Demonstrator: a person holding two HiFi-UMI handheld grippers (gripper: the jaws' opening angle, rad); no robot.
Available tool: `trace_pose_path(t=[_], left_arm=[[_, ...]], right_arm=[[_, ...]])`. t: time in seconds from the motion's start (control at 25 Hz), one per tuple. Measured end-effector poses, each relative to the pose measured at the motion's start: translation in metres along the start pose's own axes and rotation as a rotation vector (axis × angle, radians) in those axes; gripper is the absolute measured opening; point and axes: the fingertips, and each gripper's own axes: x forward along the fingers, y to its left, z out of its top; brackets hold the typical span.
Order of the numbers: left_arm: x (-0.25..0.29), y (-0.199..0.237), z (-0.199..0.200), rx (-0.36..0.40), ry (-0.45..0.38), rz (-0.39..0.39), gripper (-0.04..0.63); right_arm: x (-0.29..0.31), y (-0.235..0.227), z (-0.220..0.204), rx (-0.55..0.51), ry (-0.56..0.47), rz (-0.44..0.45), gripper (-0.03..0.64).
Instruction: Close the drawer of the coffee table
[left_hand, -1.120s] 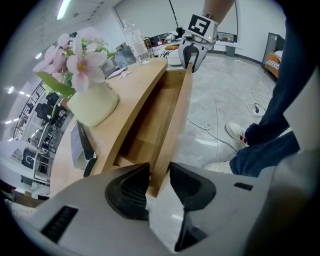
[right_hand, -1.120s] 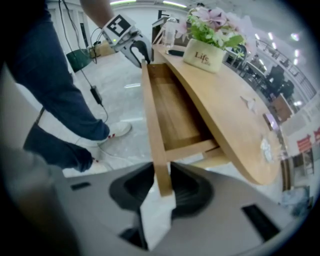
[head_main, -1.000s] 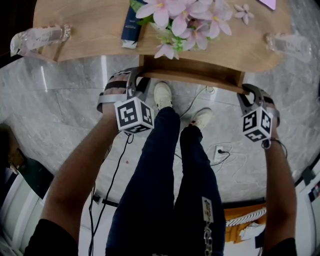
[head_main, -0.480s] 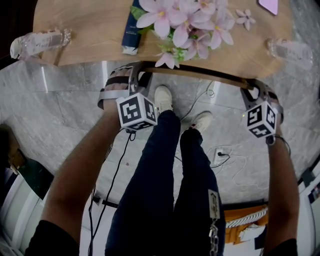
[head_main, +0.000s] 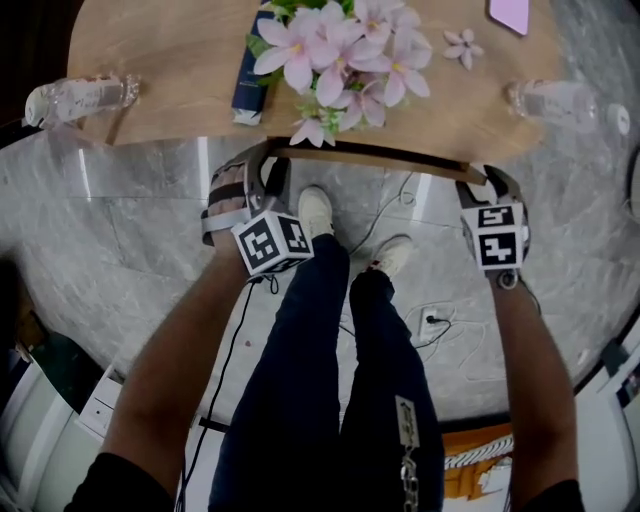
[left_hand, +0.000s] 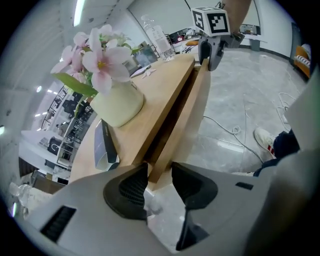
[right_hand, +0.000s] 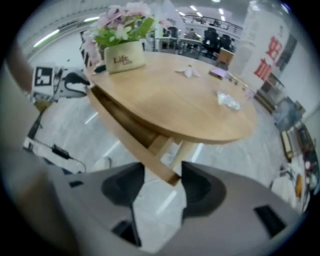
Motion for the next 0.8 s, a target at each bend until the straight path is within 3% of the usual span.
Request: trace_pose_path(t=[0.12, 0.4, 0.52, 0.6, 0.72, 0.8], left_arm=[[0.001, 0.007, 0.001, -0.043, -0.007, 0.056, 0.178], [0.005, 0.011, 0.004, -0.092, 0.022, 0.104, 0.184], [-0.010, 0.013, -0.003, -0.082, 0.015, 0.134, 0.098], [-0.030, 0.015, -0.008, -0.085, -0.002, 0.149, 0.080], [-0.081, 0.027, -0.003, -0.155, -0.061, 0.159, 0.060], [-0.122, 0.045, 0.017, -0.259, -0.139, 0.166, 0.038]], right_arm=[[0.001, -0.006, 0.003, 0.084, -0.012, -0.006, 0.242], [0.005, -0.014, 0.005, 0.109, -0.055, -0.016, 0.241], [-0.003, -0.021, -0.001, 0.180, -0.056, -0.010, 0.241], [-0.025, -0.028, 0.003, 0.185, -0.081, -0.023, 0.240], [-0.080, -0.030, 0.021, 0.170, -0.174, -0.022, 0.239], [-0.130, -0.033, 0.043, 0.159, -0.281, -0.019, 0.232]])
